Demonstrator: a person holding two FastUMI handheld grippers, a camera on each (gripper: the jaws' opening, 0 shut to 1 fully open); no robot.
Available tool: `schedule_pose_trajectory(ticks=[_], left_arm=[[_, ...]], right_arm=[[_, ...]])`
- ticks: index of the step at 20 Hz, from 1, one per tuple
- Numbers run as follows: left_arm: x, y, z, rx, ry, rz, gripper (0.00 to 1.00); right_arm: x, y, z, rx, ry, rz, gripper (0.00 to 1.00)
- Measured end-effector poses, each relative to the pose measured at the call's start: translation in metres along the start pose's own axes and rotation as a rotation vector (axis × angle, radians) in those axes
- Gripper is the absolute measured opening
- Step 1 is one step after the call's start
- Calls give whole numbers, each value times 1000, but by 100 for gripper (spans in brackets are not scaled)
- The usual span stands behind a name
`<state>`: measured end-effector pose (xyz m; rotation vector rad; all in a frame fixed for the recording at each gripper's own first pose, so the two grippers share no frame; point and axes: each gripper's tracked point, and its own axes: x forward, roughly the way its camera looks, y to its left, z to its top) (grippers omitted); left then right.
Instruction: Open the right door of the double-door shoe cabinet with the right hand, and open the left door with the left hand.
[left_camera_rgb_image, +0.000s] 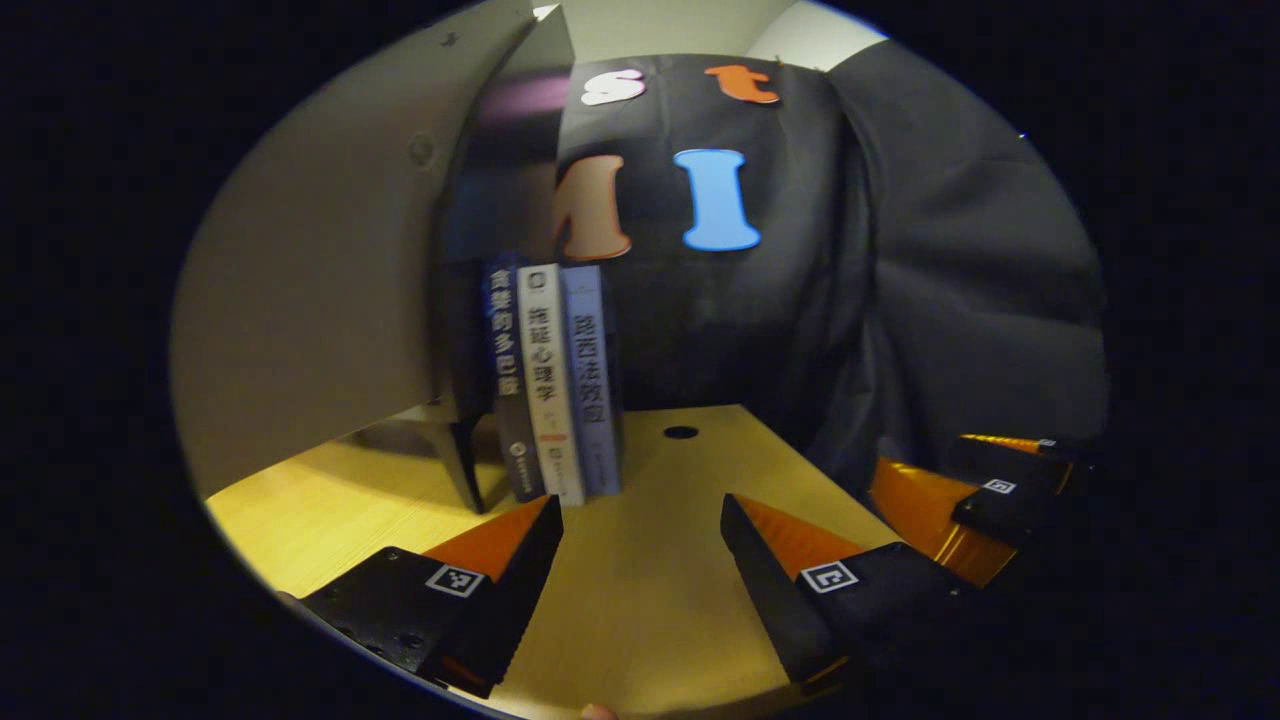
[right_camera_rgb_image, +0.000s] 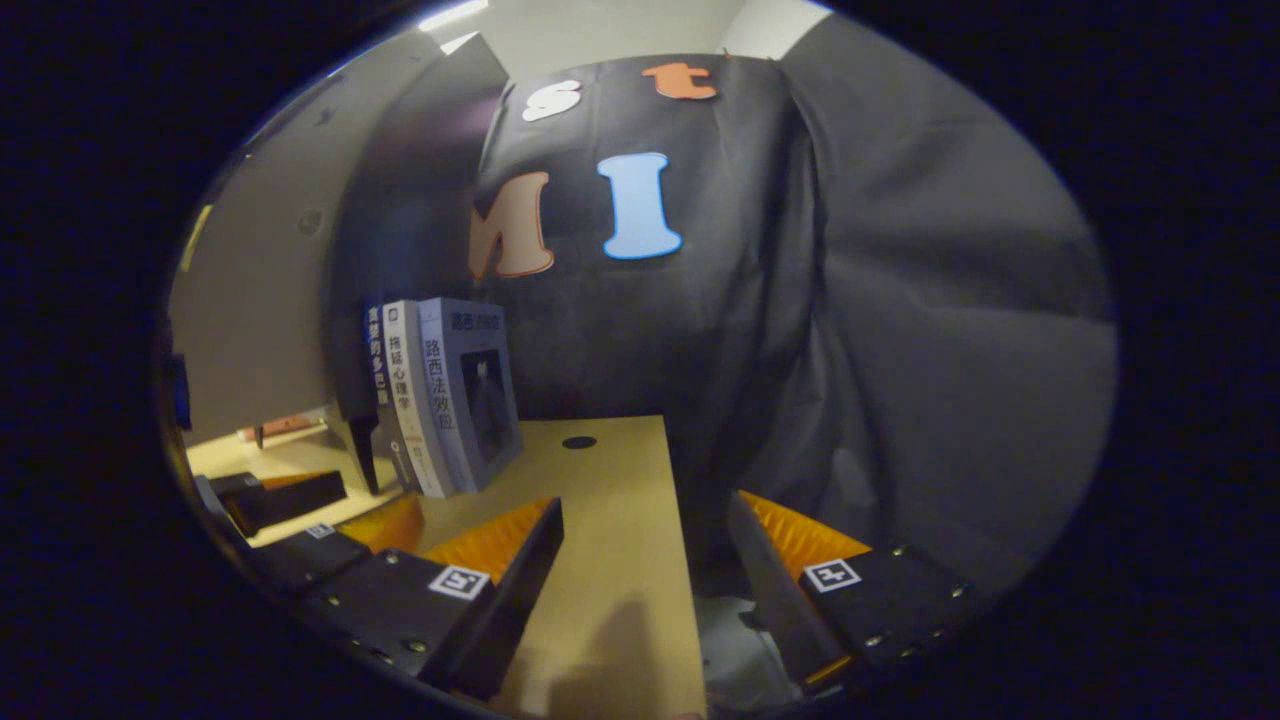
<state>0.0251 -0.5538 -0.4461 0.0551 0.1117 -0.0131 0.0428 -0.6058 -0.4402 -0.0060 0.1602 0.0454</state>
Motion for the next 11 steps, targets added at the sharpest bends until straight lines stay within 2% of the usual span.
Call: schedule_pose_trajectory(ticks=[2, 3, 4, 5, 7, 8, 9, 11], left_arm=[[1, -1, 11, 19, -69, -7, 96], [-3, -1, 11, 20, -54, -10, 95], [-10, -1, 5, 9, -28, -11, 96], [-20, 0, 7, -19, -55, -12, 96], [-39, -5, 20, 2, -115, -23, 98], [-46, -2, 24, 3, -139, -22, 94], [-46, -3, 35, -18, -186, -20, 96], [-41, -3, 19, -5, -126, -25, 98]], right_arm=[[-20, 6, -6, -33, 0, -6, 99], [-22, 7, 9, -45, -93, 1, 94], [-28, 5, 7, -35, -89, -4, 99], [-37, 2, 10, -14, -92, -13, 98], [-39, 4, 10, -35, -112, -9, 96], [-49, 1, 2, -25, -54, -12, 95], [-60, 2, 15, -23, -109, -13, 98], [-48, 2, 6, -26, -78, -15, 98]])
